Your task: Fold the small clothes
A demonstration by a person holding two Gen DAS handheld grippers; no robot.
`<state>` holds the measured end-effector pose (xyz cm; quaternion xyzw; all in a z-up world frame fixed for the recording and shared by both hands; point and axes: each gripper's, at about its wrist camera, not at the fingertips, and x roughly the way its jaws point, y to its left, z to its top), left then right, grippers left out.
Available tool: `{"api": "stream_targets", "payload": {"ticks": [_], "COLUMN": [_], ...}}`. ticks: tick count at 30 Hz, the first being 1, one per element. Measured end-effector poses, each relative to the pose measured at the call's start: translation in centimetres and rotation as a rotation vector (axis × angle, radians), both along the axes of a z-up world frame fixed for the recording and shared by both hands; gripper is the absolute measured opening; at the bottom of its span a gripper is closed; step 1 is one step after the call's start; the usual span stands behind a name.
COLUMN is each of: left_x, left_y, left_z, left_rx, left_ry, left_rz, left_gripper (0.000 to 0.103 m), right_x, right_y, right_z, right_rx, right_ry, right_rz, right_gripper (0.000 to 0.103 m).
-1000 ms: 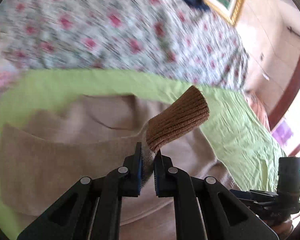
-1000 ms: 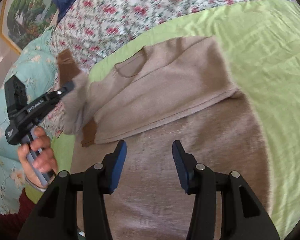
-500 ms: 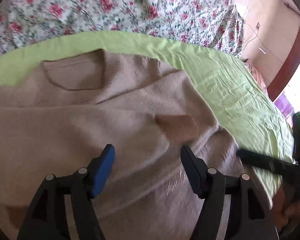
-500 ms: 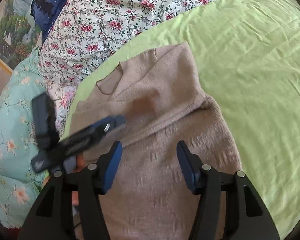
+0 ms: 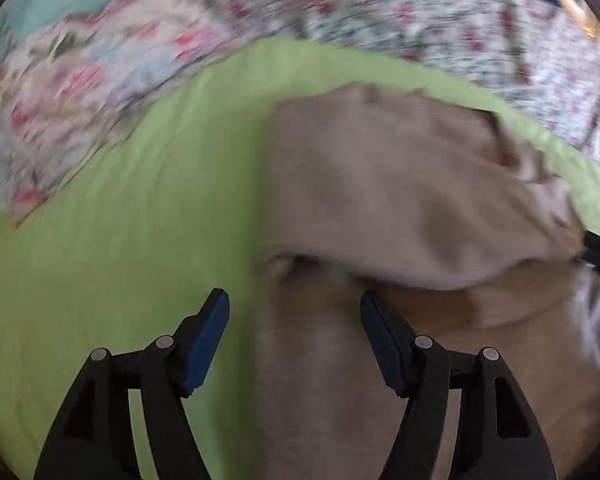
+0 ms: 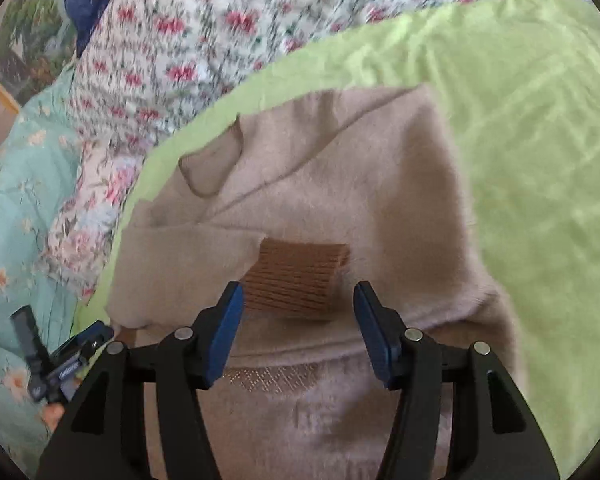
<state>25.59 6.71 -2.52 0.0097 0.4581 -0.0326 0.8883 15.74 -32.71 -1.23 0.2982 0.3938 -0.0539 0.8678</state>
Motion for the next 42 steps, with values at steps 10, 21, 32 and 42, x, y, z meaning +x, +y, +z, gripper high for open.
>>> {"api": "stream_targets", "payload": {"ticks": [10,21,32,42], "left_x": [2.6,1.6,0.5,0.0], "left_y": [-0.6,-0.7,0.2,1.3], "left_z": [-0.7,-0.9,-1.1,-1.4], "left_rx": [0.028,0.048,-0.031,-0.132], "left_ry": [0.006,-0.03,-0.078,-0.123], "left_rz": [0.074,0.174,0.209,0.223], "left_gripper": [0.069,0.07,0.071,0.071], "right_x": [-3.5,-4.4,8.0,26.5], "right_y": [-2.6,-5.2,8.8,19.0], "right_z": [7.8,3.0,8.0,2.2], "right_rx": [-0.001,-0.078,0.041,0.178], "right_ry": [-0.085,0.146,-0.079,0.208], "right_rz": [-0.106,-0.269,0.248,0.683], "right_gripper": [0.007,0.002,0.072,0.083]}}
